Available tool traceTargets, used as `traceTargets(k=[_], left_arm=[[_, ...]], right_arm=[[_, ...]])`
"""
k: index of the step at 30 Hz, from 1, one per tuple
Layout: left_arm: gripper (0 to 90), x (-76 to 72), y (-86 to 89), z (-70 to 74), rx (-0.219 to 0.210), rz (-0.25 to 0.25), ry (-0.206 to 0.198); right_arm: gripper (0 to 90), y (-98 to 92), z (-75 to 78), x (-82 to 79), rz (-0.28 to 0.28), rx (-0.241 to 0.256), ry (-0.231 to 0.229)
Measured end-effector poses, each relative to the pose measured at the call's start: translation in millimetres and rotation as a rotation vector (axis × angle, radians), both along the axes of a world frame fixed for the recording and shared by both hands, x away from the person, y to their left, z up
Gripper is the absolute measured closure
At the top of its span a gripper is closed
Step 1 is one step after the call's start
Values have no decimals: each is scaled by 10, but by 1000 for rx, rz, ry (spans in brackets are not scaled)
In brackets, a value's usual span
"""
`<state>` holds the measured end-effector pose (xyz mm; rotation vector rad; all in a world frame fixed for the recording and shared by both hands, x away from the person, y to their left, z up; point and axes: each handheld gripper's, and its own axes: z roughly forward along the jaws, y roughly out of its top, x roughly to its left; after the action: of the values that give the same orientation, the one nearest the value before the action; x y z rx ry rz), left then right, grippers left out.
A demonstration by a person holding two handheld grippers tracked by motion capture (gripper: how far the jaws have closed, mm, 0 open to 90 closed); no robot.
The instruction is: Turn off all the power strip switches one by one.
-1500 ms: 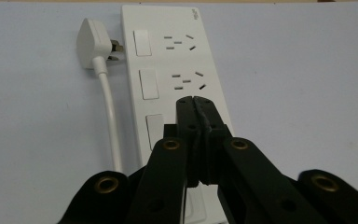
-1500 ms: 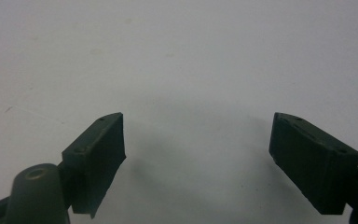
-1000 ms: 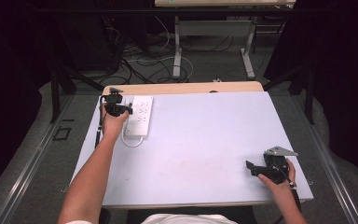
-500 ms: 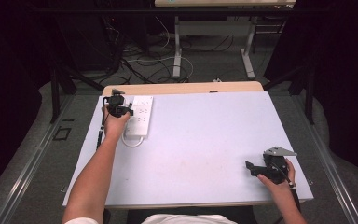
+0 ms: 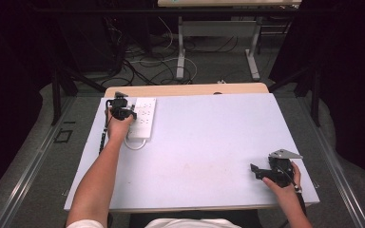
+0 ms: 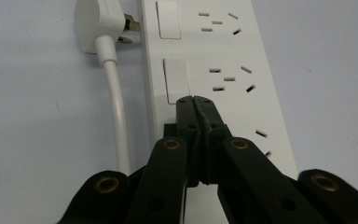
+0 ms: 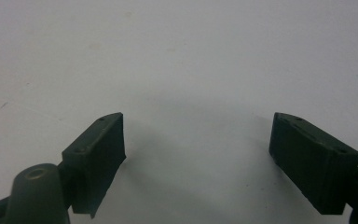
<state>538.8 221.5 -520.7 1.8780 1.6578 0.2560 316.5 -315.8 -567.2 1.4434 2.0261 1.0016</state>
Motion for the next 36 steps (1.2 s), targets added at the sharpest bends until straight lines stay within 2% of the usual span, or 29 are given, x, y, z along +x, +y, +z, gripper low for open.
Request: traceTargets(k=[16,17,21,25,31,33,36], left_arm=[[900,6,6,-41,-7,4,-8],[900,9,13,-52,-24,11,-16],[900,10,13,-52,-26,14,-15],[900,20,25,-38,-20,5,1],[900,36,6,-29,-24,17,-11],[900,40,16,1,-24,0,-4],[900,48,4,37,-27,8,-16]], right_arm=[[177,-6,5,-3,-1,-2,-1],[177,-4,6,-5,-4,1,1],[176,-11,4,-3,-3,-2,-1],[177,-12,4,-4,-3,-2,0],[177,-6,6,-6,-12,4,2],[177,-8,4,-7,-8,2,3],[177,-6,-2,-4,-11,1,4]])
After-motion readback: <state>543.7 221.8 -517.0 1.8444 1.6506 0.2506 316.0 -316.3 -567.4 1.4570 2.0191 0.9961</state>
